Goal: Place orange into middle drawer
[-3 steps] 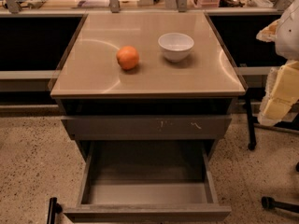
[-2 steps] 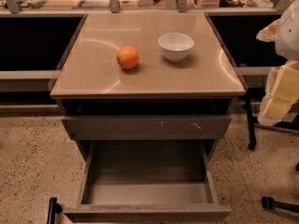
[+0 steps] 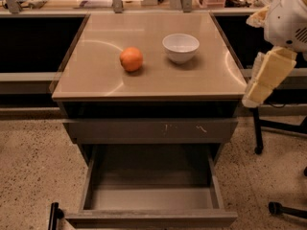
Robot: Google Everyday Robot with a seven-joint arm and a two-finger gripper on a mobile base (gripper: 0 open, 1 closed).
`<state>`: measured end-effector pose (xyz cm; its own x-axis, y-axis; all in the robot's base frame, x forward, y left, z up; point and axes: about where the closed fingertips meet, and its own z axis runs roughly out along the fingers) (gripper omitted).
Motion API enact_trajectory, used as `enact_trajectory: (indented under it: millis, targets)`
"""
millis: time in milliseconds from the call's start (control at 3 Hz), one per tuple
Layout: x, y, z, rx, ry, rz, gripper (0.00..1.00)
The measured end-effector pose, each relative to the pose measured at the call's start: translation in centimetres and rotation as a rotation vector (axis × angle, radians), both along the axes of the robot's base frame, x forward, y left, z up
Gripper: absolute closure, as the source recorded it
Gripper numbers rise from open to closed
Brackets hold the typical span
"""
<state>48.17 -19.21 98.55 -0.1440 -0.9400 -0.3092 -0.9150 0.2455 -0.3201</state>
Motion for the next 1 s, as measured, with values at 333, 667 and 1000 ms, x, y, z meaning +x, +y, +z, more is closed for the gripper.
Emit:
enact_trajectory:
  millis: [333,667,1000]
  targets:
    - [4.8,2.5,0.2,0.096,-0.051,0.040,0.00]
    - [4.8,2.5,0.2,0.096,-0.051,0.041,0.00]
    - [6.2,3.9,-0.6,0.152,-0.060,0.048,0.00]
